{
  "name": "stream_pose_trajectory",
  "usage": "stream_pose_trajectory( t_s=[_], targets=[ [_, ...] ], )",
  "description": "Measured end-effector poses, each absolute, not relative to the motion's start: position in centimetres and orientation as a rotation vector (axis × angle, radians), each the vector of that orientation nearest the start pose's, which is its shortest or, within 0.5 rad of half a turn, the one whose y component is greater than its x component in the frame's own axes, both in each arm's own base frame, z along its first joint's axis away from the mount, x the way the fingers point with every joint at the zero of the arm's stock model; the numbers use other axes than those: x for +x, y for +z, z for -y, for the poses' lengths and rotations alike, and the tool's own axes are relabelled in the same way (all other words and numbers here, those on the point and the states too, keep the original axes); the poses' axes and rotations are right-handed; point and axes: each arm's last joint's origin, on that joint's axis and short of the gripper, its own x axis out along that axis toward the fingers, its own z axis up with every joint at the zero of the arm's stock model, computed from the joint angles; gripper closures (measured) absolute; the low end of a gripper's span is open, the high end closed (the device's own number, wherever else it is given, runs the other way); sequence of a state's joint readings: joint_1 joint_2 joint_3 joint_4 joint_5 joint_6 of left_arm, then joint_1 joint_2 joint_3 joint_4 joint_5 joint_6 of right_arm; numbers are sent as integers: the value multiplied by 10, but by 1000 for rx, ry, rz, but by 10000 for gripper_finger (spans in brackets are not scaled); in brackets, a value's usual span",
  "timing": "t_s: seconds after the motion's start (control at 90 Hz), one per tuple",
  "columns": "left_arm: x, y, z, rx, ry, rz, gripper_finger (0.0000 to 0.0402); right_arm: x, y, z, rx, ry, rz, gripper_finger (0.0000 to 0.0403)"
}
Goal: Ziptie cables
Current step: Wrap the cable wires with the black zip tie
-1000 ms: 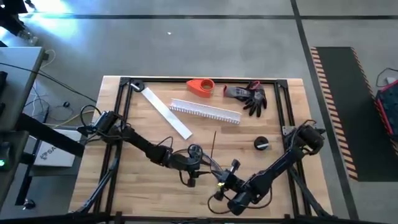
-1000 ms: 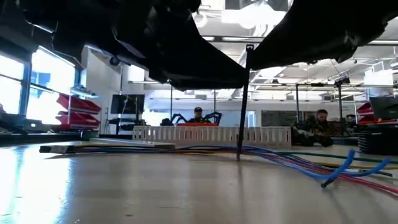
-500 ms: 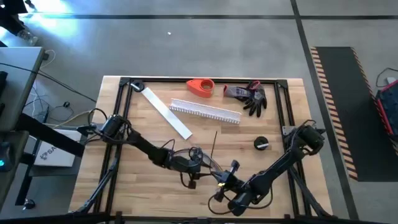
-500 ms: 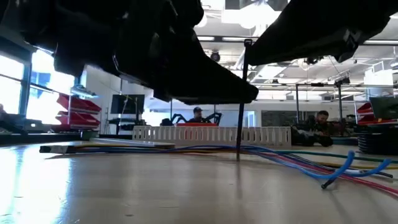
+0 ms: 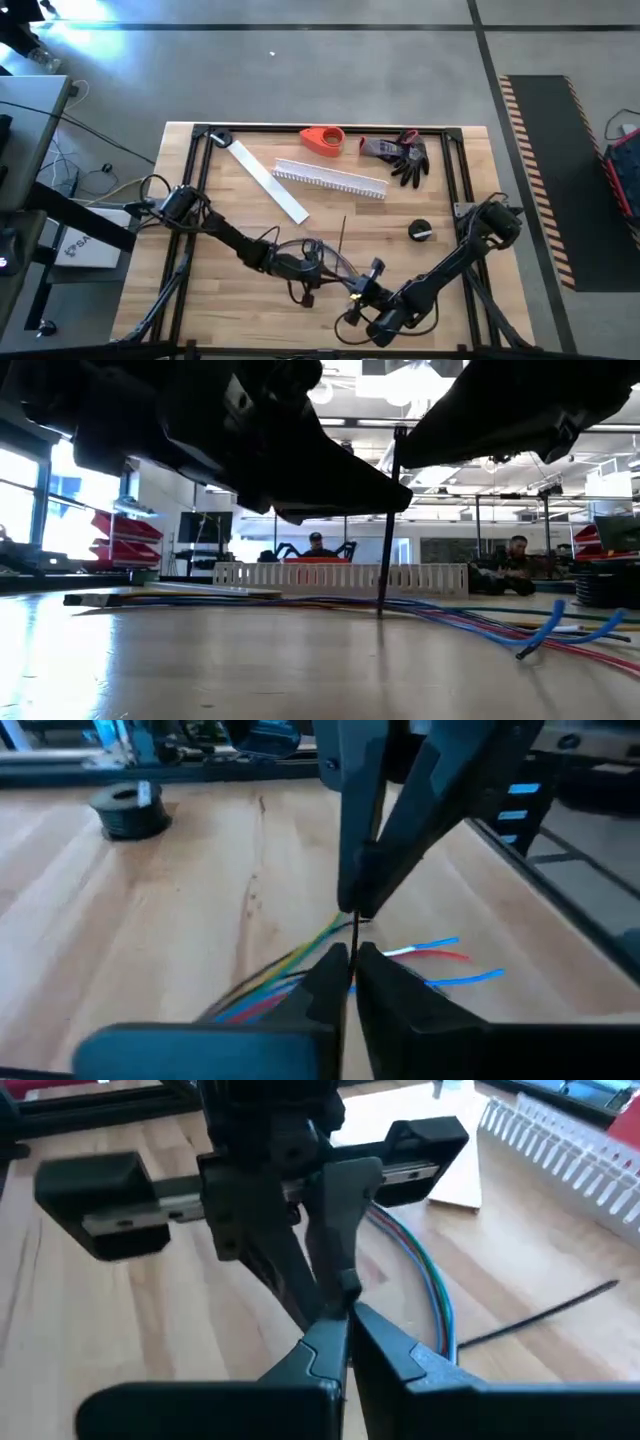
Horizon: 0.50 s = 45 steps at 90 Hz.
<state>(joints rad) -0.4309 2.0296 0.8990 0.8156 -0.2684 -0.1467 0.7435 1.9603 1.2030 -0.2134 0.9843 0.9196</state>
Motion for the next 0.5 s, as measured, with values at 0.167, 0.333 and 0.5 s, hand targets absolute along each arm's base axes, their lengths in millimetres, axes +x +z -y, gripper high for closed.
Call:
stream_pose_trajectory(
  t_s=[0.167,0.333,0.5],
  targets=[
    [355,113,153,-93,-156,-326,401,287,182,-225,224,-533,-509,382],
    [354,110,153,-94,-154,-345,401,272,178,-184,236,-644,-629,306],
    [354,110,152,-90,-152,-348,401,282,128,-126,311,-536,-724,225]
  ],
)
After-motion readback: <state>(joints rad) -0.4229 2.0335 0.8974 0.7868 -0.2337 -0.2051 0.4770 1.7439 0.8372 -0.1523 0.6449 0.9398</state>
